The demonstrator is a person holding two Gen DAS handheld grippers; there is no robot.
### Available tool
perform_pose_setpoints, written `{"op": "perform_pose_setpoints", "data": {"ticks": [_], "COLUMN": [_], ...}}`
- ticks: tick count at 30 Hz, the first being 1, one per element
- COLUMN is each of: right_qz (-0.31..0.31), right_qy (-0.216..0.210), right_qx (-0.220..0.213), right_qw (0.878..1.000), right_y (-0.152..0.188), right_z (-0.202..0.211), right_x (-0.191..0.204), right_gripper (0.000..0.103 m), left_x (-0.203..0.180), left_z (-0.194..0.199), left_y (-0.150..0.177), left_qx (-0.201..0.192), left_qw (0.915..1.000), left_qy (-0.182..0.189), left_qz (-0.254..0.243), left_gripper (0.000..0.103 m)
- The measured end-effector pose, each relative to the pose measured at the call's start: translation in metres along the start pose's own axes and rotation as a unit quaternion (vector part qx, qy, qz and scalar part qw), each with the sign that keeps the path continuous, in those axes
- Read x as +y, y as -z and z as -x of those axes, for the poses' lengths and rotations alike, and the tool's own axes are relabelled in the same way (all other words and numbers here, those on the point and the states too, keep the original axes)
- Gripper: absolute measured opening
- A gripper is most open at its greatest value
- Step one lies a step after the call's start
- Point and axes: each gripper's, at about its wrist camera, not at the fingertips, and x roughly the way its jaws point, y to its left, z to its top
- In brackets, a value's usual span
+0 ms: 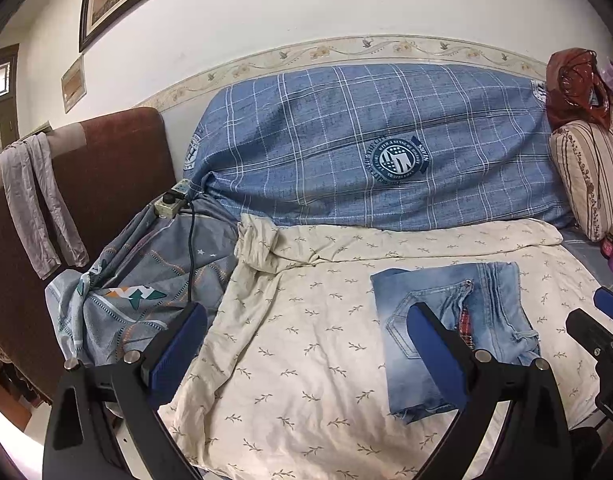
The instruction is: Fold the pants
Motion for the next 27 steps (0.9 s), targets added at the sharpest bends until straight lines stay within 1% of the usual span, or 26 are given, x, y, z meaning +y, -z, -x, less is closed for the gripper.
{"op": "perform_pose_setpoints", "data": {"ticks": [7, 19, 27], "right_qz": [-0.006, -0.026, -0.023], "right_qy": [0.003, 0.009, 0.011], "right_qx": [-0.002, -0.006, -0.009], "right_qw": [1.000, 1.000, 1.000], "right_y": [0.000, -0.001, -0.002], "right_z": [0.002, 0.002, 0.004], "right_x": [-0.008, -0.027, -0.027], "right_gripper": [0.069, 0.069, 0.069], "left_x": [-0.012, -0.028, -0.029], "left_z": [0.001, 0.003, 0.008], "left_y": [-0.002, -0.006, -0.009], "left_qx": [0.005, 0.006, 0.001], "left_qw": [0.9997, 0.9994, 0.9993], "left_qy": [0.021, 0.025, 0.029], "left_qz": [-0.007, -0.023, -0.022], "left_gripper": [0.100, 0.100, 0.100]}}
